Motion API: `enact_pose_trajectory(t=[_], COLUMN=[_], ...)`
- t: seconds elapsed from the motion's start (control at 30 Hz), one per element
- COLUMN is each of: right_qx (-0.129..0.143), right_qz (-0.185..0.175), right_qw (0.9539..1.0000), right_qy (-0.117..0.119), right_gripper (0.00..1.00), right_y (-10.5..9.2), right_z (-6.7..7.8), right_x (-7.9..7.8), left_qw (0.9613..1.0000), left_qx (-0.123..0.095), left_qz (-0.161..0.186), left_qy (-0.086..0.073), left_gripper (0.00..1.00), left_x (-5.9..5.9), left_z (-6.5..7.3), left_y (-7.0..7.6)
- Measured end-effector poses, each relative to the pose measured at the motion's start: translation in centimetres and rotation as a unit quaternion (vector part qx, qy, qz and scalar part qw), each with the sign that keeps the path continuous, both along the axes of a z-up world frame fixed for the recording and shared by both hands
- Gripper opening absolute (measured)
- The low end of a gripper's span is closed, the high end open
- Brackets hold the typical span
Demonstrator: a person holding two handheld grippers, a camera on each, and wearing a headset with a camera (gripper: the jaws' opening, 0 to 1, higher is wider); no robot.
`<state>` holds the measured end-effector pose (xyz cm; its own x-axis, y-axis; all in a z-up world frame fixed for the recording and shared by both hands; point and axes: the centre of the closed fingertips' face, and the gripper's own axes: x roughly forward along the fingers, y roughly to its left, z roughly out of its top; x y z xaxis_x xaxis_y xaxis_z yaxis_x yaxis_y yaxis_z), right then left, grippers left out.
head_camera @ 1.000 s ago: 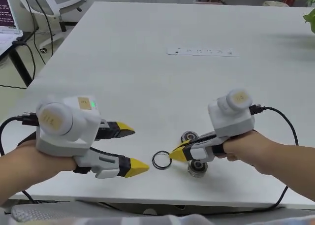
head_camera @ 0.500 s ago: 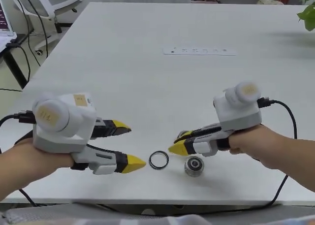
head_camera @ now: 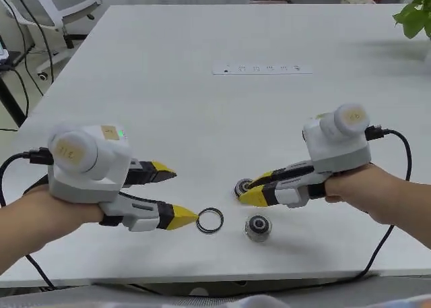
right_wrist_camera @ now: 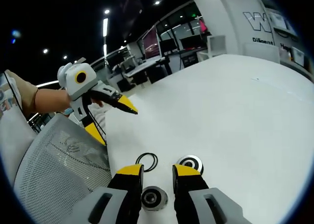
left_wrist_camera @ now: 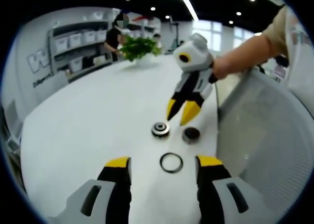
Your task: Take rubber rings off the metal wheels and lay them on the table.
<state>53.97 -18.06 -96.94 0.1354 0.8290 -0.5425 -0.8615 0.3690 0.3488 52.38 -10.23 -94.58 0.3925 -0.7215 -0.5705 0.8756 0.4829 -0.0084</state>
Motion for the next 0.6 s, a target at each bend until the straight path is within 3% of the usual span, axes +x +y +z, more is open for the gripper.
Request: enact_pose_trajectory(t=[0.6], right_qx=[-0.042], right_qz=[-0.005], right_qw=[0.9987], right_qy=[-0.027], right_gripper=[0.22], right_y=[-2.4], right_z=[-1.5], right_x=[1.4], left_qw=[0.9999], left_qx=[0.01], left_qz=[-0.012], left_qy=[0.005], left_gripper=[0.52], left_x=[2.1], left_z=[-0.7], left_y=[-2.1])
